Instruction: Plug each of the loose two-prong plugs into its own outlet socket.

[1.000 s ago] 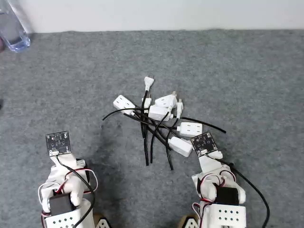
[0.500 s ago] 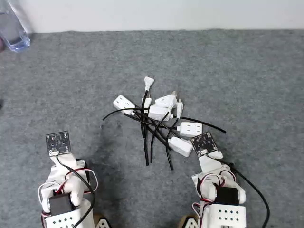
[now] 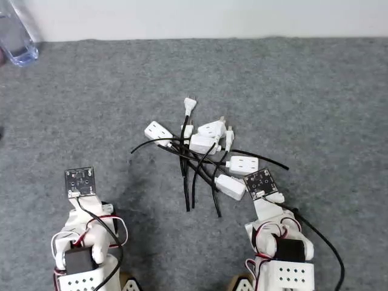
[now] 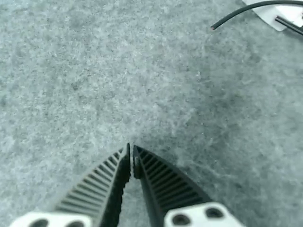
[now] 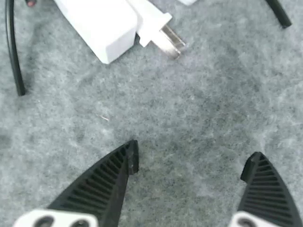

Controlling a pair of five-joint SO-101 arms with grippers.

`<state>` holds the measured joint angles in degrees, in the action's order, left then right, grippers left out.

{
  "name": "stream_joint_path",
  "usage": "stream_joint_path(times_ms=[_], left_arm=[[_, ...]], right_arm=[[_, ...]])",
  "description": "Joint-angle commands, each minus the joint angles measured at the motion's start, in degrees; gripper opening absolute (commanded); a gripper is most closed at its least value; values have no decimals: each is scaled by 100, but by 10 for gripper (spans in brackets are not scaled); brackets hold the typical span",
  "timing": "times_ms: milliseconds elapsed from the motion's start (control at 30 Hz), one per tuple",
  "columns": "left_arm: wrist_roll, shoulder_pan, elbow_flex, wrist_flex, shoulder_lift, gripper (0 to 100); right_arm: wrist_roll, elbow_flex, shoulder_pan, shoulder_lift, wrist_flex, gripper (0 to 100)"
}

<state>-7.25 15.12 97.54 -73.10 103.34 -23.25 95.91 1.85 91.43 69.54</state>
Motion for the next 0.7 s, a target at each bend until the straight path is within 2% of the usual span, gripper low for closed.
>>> stream_joint_path(times_ms=[0, 133, 300, 400, 533, 667], left_arm=[[18, -26, -110, 70, 79, 13], [18, -273, -110, 79, 88, 13], [18, -1248, -110, 360, 88, 13], [53, -1565, -136, 1231, 88, 13], [62, -844, -198, 2233, 88, 13], [9, -765, -233, 3903, 88, 13]], right_arm=[[-62, -149, 75, -57, 57, 351], [-62, -149, 75, -57, 57, 351], [-62, -149, 66, -57, 48, 351], [-62, -149, 75, -57, -224, 351], [-35, -237, 119, -57, -1657, 351], [-62, -281, 75, -57, -2826, 351]])
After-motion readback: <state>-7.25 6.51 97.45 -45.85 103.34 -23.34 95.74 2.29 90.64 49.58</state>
